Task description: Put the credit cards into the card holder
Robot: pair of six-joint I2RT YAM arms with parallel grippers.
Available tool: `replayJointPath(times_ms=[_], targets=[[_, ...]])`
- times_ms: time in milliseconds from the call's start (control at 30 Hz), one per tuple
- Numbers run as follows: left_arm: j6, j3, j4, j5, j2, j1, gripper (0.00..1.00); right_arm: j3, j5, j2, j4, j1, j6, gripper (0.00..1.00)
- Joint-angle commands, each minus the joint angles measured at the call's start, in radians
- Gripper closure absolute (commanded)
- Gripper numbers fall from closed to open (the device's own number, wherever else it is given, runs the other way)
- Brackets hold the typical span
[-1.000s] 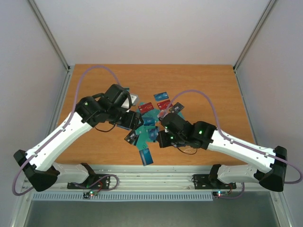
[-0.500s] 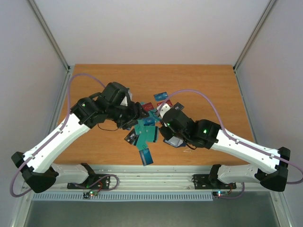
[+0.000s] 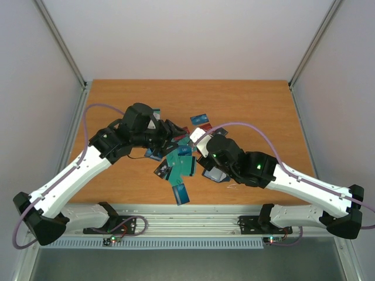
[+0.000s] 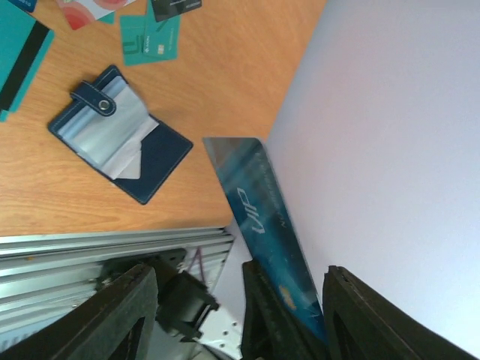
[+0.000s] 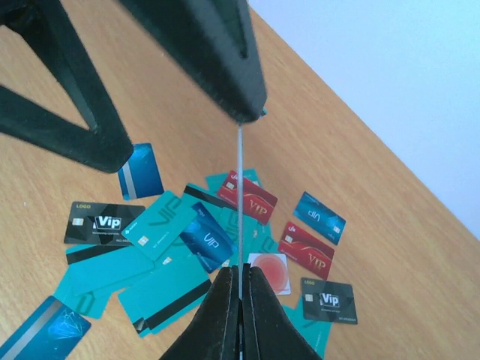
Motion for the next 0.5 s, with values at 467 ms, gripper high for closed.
replayJointPath(times_ms=[467], targets=[[-0.16,-0.063,0.254,0.066,0.027,0.035,0.79,0.013,0.028,0.025,0.015,0.01,-0.159,0.99]])
